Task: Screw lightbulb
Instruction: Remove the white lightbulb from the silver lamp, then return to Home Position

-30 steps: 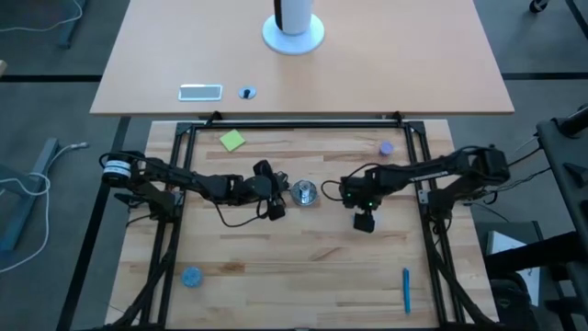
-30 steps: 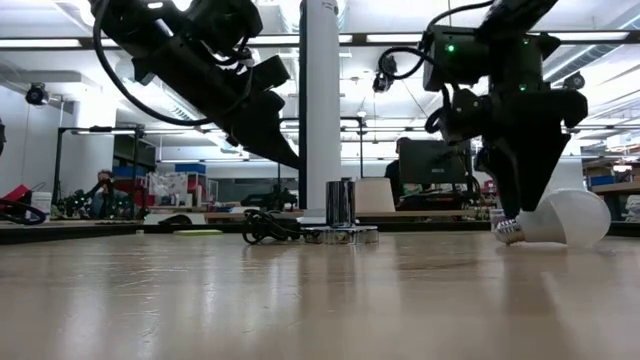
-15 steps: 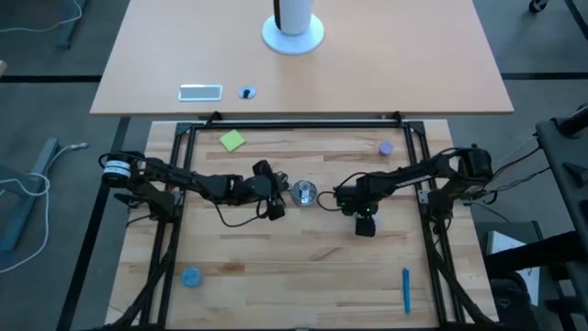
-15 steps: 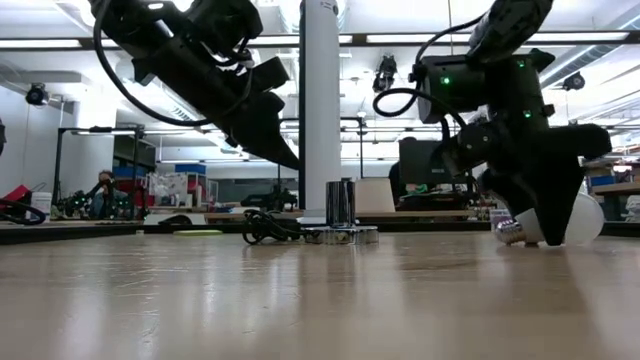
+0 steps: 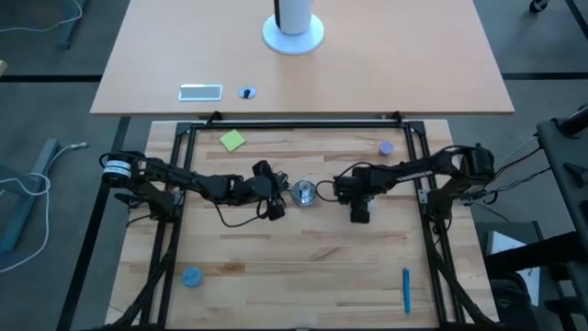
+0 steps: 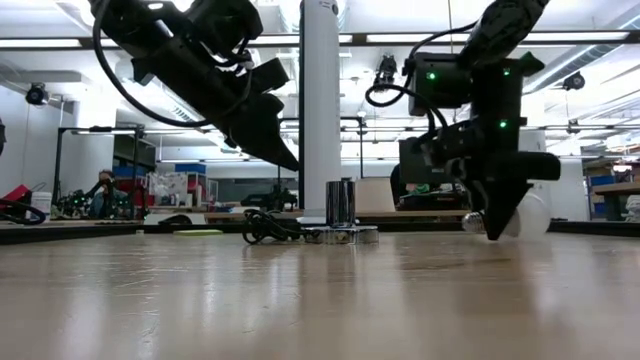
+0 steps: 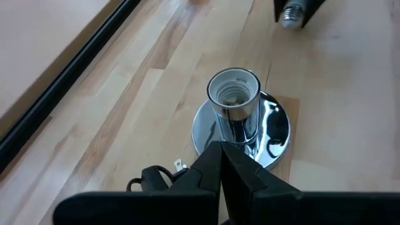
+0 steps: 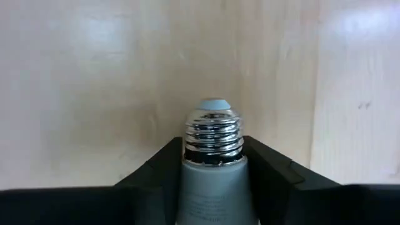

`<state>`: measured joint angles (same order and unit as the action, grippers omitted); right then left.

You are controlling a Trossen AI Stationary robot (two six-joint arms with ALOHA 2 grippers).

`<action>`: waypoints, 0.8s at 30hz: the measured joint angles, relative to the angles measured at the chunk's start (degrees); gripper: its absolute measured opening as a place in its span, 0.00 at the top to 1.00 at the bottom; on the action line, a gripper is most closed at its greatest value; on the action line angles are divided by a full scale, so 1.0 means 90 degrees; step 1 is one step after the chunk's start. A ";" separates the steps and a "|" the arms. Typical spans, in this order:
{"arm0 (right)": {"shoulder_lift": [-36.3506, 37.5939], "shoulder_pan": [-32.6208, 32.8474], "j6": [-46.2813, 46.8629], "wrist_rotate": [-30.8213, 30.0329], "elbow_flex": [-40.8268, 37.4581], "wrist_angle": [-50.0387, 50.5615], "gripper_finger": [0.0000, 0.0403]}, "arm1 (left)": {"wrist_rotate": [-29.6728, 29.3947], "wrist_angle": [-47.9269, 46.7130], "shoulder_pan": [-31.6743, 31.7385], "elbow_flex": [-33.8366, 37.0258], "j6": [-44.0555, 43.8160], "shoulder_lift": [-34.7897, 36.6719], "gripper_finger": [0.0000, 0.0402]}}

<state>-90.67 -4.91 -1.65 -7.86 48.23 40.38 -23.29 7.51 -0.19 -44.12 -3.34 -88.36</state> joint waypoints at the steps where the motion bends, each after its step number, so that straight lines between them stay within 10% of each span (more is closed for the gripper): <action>1: 0.0000 -0.0047 -0.0035 -0.0018 0.0000 -0.0007 0.66 | -0.0001 0.0002 -0.0004 0.0000 -0.0002 0.0000 1.00; 24: 0.1932 -0.0255 -0.0284 0.0185 -0.0011 -0.1590 0.53 | -0.0035 -0.0189 -0.0629 0.0198 0.0960 0.1748 1.00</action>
<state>-73.29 -7.20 -4.21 -6.19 48.13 26.07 -23.60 5.81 -5.86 -42.34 5.30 -72.62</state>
